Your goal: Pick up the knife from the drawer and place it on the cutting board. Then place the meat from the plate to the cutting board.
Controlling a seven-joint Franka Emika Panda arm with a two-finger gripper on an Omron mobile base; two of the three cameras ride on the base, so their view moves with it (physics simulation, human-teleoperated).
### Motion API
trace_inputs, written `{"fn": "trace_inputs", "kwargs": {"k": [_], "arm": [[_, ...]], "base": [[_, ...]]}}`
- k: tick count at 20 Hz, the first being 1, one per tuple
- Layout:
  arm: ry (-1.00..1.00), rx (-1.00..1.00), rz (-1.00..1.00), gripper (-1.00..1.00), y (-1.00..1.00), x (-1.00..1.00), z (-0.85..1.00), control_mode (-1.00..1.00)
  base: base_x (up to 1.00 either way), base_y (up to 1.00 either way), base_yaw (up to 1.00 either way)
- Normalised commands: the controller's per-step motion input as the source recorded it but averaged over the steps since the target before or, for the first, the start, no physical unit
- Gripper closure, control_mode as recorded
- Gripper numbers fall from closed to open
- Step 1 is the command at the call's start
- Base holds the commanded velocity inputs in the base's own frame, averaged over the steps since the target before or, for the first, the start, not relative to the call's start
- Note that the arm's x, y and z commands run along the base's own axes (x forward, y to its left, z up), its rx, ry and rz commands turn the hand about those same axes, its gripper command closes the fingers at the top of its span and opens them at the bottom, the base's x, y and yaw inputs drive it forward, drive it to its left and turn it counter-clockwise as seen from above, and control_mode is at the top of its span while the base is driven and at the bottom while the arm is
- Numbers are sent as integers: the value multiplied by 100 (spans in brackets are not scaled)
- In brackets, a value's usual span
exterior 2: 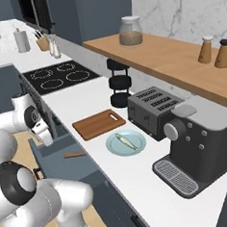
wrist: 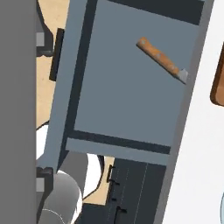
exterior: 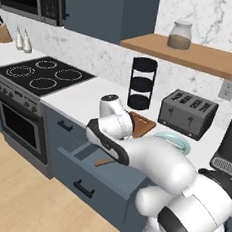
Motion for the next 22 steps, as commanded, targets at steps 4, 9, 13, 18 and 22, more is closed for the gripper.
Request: {"fn": "trace_inputs", "kwargs": {"k": [4, 9, 13, 18, 22], "arm": [[6, 4, -29, -100, 0, 3, -59, -100], [4, 1, -16, -100, 0, 24, -38, -100], [5, 0, -3, -100, 0, 21, -36, -100], [5, 0, 1, -100, 0, 4, -42, -100], [5, 0, 5, -100, 0, 2, -44, -100]], "base": [[0, 0, 0], [0, 0, 0], [0, 0, 0], [0, 0, 0], [0, 0, 0]]}}
